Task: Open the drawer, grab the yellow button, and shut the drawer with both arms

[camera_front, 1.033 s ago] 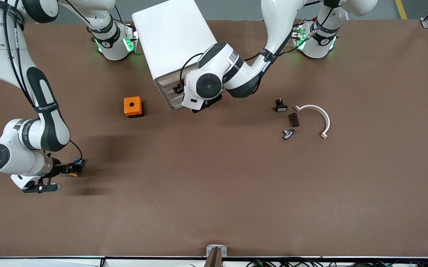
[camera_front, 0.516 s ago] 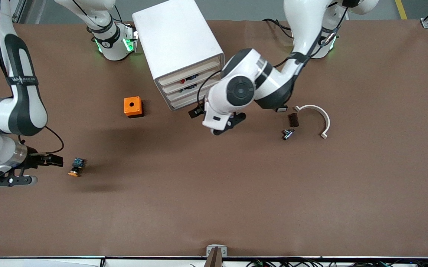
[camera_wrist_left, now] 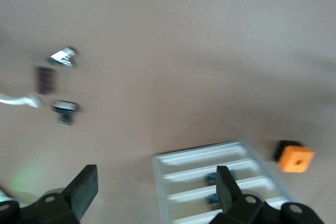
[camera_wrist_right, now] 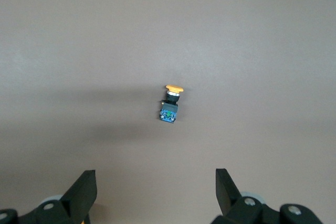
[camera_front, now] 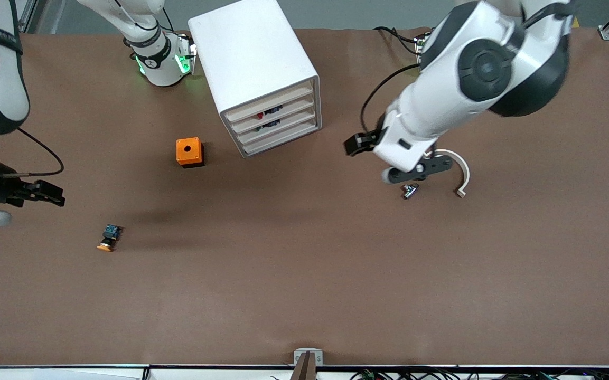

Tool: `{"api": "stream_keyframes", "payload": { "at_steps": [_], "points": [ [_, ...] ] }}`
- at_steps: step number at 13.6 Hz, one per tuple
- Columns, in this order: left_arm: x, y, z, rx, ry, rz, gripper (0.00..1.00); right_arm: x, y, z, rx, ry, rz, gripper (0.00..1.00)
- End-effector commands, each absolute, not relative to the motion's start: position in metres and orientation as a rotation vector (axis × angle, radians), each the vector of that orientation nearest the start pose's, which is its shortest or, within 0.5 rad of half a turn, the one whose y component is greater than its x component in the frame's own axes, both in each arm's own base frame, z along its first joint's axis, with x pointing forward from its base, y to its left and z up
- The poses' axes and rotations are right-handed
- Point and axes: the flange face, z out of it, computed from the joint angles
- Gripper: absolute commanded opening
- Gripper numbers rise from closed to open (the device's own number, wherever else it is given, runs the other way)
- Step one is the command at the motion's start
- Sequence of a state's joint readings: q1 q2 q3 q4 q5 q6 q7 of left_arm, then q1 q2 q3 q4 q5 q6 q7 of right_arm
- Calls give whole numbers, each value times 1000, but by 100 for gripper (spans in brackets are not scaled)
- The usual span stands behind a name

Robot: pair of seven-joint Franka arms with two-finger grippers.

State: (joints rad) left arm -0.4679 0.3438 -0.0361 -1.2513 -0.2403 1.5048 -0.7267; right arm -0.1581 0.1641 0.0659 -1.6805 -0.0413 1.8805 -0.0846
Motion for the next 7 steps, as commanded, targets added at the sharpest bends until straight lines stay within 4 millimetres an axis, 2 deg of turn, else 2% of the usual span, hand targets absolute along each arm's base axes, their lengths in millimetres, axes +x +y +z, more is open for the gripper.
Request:
{"api": "stream_keyframes", "payload": {
  "at_steps": [1,3,5,7],
  "points": [
    [550,-297,576,-3197,-213,310,99,590,-44,533,-3164,91,-67,100],
    [551,-253,591,-3202,-166,288,99,581,-19,550,-3193,59,-37,100],
    [540,-203,603,-3214,-89,289,99,577,-18,573,-3220,51,4,100],
    [529,-142,612,-3232,-17,266,99,568,-15,598,-3214,59,-45,100]
  ]
}}
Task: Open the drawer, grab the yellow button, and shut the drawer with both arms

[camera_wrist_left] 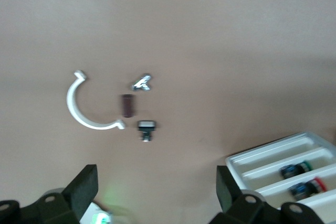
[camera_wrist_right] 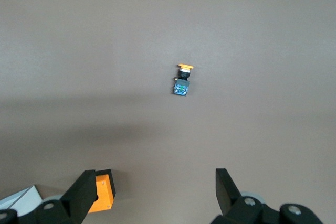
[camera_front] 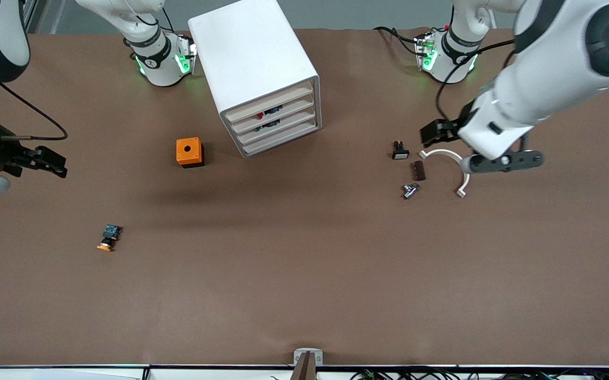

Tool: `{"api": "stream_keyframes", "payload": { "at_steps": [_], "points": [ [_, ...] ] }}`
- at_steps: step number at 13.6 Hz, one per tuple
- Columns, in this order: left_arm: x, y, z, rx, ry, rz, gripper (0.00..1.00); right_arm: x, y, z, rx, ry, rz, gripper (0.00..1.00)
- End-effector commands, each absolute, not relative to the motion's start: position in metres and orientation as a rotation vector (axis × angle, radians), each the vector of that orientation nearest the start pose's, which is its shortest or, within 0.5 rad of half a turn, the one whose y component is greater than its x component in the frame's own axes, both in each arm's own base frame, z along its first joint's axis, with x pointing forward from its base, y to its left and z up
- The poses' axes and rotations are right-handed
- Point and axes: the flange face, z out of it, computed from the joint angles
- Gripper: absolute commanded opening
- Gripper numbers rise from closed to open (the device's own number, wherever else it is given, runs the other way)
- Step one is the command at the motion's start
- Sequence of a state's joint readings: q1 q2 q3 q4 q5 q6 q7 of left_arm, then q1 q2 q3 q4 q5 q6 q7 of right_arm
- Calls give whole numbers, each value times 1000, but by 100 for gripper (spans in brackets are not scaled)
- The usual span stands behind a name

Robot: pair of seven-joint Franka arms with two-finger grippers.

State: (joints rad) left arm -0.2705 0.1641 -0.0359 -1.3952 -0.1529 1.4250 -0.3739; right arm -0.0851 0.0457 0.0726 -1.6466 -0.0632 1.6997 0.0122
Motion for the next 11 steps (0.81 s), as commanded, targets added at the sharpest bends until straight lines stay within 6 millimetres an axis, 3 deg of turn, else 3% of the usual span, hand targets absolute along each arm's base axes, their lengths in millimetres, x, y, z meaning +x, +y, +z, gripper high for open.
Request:
{"api": "stream_keyframes", "payload": {
  "at_steps": [1,2,4,7,11],
  "points": [
    [524,-113,616,-3241,27,255,99,563,-14,610,-3210,63,-80,100],
    [519,-89,616,-3246,54,248,99,556,-13,624,-3210,64,-116,100],
    [510,-60,613,-3230,68,238,99,555,-16,624,-3211,67,-119,100],
    [511,-57,603,-3191,72,213,100,556,-22,624,-3207,84,-133,100],
    [506,-53,609,-3185,67,128,100,557,-23,624,-3207,76,-132,100]
  ]
}}
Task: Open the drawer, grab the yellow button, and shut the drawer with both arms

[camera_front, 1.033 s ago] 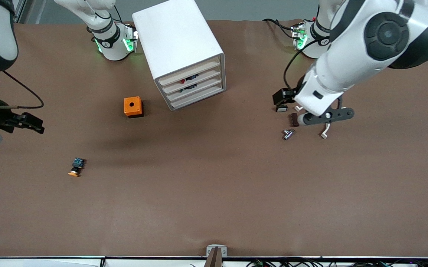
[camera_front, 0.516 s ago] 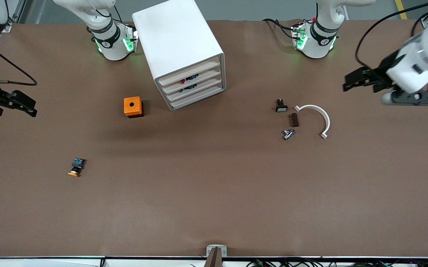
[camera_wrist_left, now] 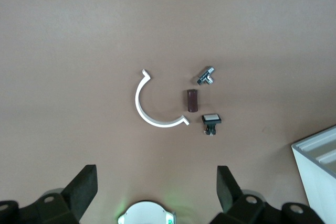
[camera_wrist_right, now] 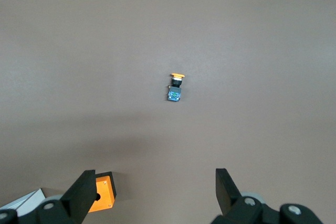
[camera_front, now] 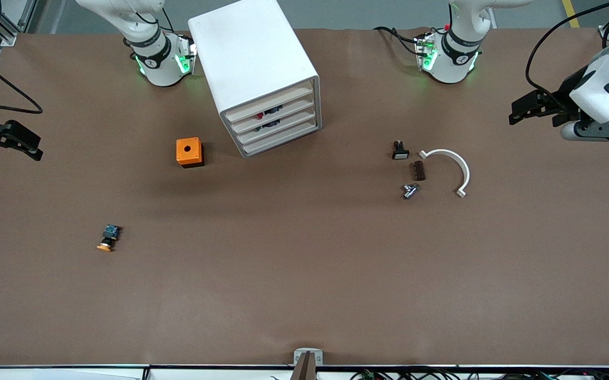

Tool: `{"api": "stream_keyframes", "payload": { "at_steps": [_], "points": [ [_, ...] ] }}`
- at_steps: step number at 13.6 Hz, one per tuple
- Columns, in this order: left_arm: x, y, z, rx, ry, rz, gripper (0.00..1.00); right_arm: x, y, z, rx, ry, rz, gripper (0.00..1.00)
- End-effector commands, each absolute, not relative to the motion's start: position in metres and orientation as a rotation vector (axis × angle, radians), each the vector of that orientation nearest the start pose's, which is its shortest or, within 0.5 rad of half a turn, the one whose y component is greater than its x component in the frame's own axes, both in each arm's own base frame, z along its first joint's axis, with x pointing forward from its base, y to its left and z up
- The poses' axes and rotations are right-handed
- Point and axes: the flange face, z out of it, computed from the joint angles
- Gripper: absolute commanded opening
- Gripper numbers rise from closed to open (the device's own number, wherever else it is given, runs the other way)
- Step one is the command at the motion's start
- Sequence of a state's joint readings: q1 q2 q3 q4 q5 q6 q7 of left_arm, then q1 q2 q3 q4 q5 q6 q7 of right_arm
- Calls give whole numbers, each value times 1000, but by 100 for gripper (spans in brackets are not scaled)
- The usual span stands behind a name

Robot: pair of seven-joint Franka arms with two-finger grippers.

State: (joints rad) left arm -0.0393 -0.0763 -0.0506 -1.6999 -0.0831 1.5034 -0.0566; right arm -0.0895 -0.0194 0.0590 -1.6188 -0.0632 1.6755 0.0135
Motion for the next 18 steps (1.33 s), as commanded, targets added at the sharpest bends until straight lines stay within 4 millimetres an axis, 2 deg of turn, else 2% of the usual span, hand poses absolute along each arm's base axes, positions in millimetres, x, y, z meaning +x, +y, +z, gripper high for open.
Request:
{"api": "stream_keyframes", "payload": {
  "at_steps": [1,3,4,7,9,16,18],
  "points": [
    [508,-46,614,-3185,45,98,100,557,-21,627,-3207,69,-145,100],
    [509,-38,617,-3184,20,65,100,557,-21,636,-3206,72,-172,100],
    [510,-27,618,-3181,-14,57,100,557,-21,636,-3205,82,-175,100],
    [510,-26,620,-3162,-9,21,100,555,-23,645,-3205,90,-202,100],
    [510,-25,615,-3146,-9,27,100,555,-23,654,-3203,92,-229,100],
    [513,-29,616,-3145,-9,22,100,556,-24,655,-3200,102,-224,100],
    [514,-32,623,-3147,-6,8,100,556,-24,654,-3169,112,-219,100]
  ]
}}
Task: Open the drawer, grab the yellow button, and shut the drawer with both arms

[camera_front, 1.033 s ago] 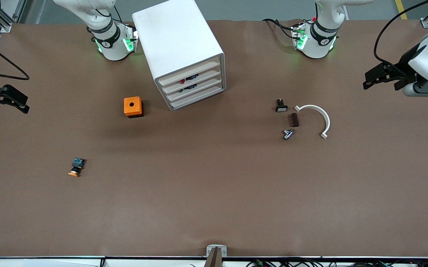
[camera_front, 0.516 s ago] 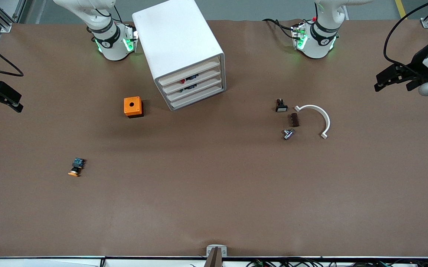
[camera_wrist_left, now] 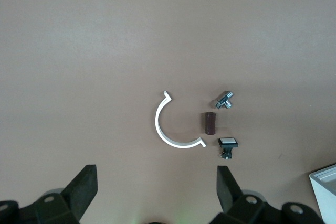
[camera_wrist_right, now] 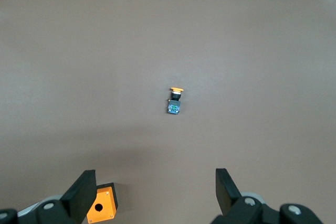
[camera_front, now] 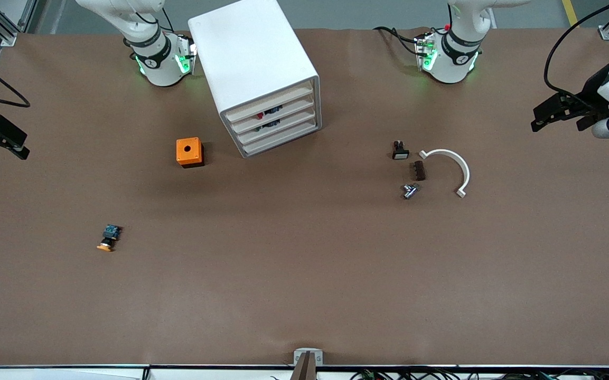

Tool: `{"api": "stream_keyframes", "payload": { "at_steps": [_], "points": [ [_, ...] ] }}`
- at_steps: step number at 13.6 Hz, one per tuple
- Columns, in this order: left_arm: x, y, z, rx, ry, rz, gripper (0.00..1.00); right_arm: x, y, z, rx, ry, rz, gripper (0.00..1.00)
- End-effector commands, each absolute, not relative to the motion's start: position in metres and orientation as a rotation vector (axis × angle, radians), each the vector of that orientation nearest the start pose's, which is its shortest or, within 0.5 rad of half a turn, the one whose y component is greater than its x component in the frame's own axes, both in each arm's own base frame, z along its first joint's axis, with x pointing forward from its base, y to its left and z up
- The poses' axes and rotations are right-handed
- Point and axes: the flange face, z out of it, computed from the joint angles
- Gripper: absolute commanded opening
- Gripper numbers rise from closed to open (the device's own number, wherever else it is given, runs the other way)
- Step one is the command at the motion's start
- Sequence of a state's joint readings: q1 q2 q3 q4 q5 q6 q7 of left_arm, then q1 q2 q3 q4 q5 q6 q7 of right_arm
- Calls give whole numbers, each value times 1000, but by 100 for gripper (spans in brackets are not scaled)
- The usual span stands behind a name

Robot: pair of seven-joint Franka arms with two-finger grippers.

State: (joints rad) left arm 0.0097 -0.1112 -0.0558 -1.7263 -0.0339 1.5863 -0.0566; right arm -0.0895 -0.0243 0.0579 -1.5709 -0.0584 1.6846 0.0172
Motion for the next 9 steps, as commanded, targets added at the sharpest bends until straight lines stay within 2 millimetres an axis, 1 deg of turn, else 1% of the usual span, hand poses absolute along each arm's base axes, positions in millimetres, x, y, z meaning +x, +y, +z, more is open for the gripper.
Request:
{"api": "stream_keyframes", "payload": {
  "at_steps": [1,2,4,9],
  "points": [
    [515,-34,627,-3147,-4,1,100,556,-27,654,-3162,122,-218,100],
    [517,-39,634,-3147,9,-23,100,556,-28,655,-3162,120,-223,100],
    [523,-40,642,-3157,5,-20,100,556,-26,655,-3162,108,-221,100],
    [529,-36,635,-3159,-7,4,100,556,-26,654,-3163,100,-218,100]
  ]
}}
